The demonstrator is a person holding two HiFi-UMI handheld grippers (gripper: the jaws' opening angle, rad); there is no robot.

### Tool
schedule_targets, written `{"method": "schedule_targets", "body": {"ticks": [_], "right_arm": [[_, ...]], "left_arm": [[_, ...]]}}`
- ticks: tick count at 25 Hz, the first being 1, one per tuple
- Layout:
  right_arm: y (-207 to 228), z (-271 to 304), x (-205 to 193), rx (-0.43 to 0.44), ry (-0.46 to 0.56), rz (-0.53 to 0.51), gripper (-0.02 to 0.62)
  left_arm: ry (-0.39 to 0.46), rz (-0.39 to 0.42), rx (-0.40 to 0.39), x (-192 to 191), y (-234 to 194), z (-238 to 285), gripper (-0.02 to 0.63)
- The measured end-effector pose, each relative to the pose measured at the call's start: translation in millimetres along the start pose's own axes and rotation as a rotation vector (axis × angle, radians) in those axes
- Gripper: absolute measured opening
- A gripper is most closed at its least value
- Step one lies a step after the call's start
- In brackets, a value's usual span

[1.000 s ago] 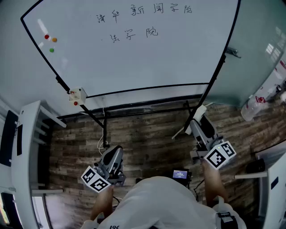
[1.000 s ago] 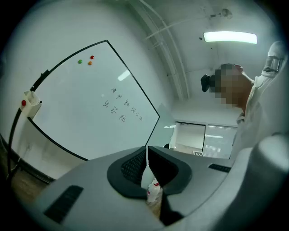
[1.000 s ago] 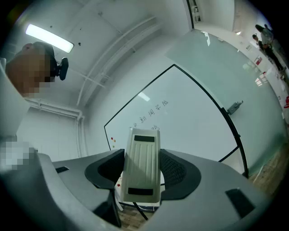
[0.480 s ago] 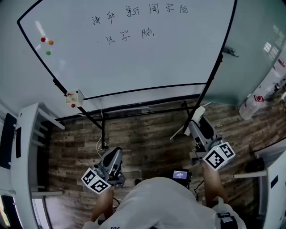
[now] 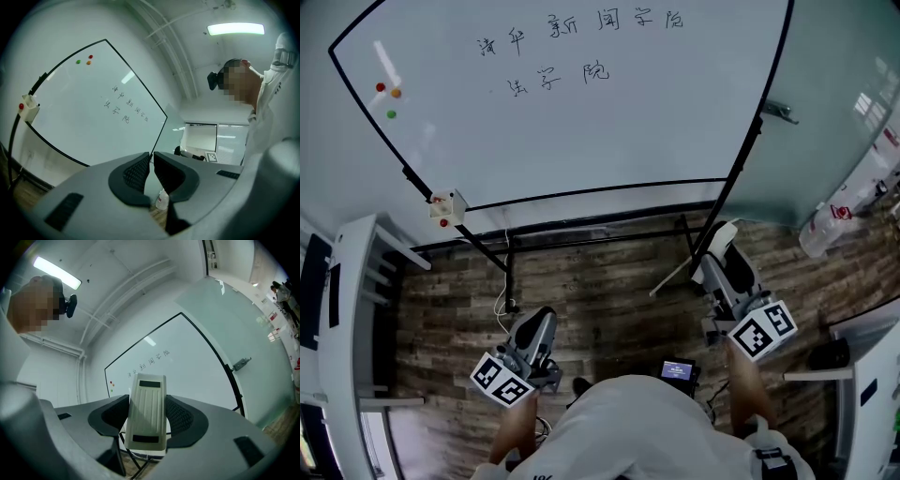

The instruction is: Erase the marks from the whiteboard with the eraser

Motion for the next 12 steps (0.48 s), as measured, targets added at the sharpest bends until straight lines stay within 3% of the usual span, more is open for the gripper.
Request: {"method": "schedule_targets", "body": {"ticks": [8,12], "right_arm": [[45,8,11,-0.012,-0.022,-0.071,0.259],[69,18,14,-0.023,-0.014,-0.051,0.259]], "left_arm": [[0.045,0.023,0.039,-14,18,29,0.017],[0.052,0.020,0.094,-18,16,32,0.017]]}}
Point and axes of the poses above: the fingertips, and each gripper's own axes: z forward along the fingers, y to its right, x out of its top, the point moved 1 cm from there along -z, backward along the fingers, and after that the axes turned 2 degrees about -y, right-handed, at the moved point
